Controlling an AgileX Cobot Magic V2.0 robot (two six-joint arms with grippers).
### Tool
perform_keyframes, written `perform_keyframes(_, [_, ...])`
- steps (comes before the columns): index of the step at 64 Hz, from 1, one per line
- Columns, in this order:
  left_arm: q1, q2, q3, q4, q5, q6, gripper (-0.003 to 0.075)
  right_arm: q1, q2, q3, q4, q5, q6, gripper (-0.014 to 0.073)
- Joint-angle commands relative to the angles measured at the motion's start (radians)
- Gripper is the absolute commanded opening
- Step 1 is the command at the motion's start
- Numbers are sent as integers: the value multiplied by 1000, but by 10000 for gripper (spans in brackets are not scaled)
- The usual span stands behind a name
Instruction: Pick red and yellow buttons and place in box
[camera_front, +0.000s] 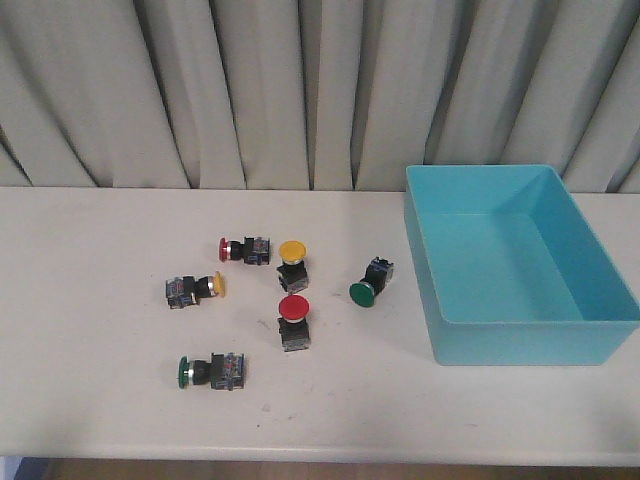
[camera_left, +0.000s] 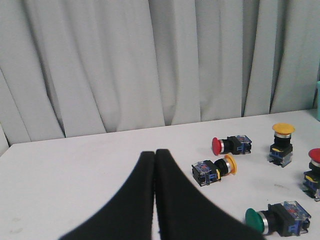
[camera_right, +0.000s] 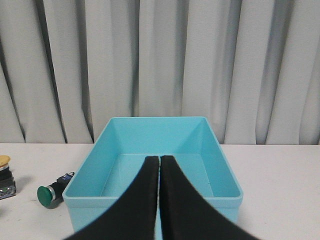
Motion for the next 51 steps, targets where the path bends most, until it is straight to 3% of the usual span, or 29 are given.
perform_keyframes(1, [-5,-14,48,-3,-77,-9,-7,-3,-11,6,-6,-73,-9,-3])
perform_keyframes(51, [-5,-14,35,-3,-103,-9,-7,-3,-11,5,-6,-82,-9,-3])
